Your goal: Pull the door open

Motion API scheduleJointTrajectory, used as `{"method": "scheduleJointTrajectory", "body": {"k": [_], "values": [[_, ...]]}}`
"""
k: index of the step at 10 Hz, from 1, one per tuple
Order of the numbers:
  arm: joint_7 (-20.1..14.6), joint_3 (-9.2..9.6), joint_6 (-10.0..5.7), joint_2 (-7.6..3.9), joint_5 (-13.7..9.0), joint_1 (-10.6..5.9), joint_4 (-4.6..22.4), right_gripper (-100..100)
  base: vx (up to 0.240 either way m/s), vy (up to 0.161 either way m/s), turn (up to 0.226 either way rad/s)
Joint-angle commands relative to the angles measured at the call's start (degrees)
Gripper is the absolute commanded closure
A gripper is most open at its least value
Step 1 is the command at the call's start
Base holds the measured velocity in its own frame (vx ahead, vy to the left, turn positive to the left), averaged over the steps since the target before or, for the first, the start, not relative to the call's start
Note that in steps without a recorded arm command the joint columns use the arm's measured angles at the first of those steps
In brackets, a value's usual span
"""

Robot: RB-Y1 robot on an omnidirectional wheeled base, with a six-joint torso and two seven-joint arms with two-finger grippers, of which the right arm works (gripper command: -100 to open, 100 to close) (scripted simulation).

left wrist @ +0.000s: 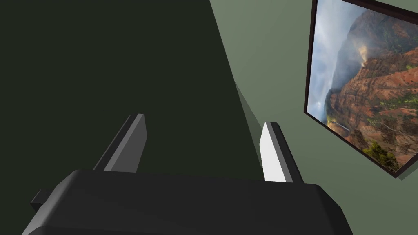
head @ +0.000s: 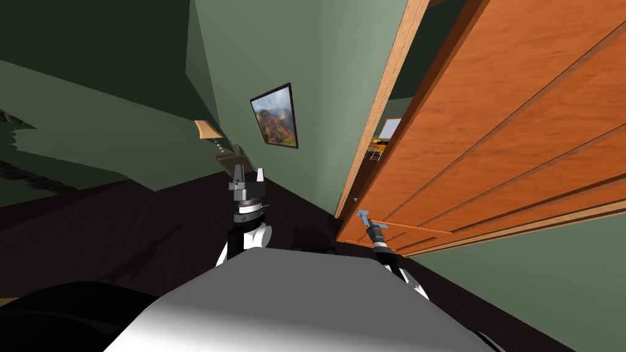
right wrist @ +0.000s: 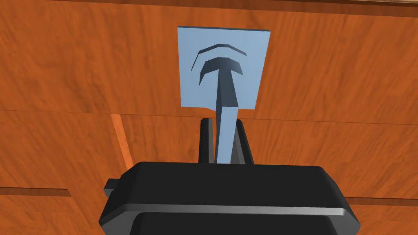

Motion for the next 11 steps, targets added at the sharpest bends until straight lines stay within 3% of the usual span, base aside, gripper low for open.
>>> {"method": "scheduleJointTrajectory", "body": {"k": [1,2,3,10,11], "values": [[-0.97,0.83,-0.75,-0.64,0.43,1.35,-1.21,100,-0.216,-0.079,0.083],[-0.53,0.55,-0.09,-0.31,0.28,1.12,-1.27,100,-0.097,-0.037,0.027],[-1.41,1.25,-1.83,-0.92,0.60,2.33,-0.96,100,-0.150,-0.024,0.205],[-4.63,3.17,-9.29,-4.03,1.38,6.29,0.81,100,-0.211,-0.067,0.157],[-4.32,3.14,-8.95,-3.59,1.40,5.09,1.99,100,-0.081,-0.016,0.020]]}}
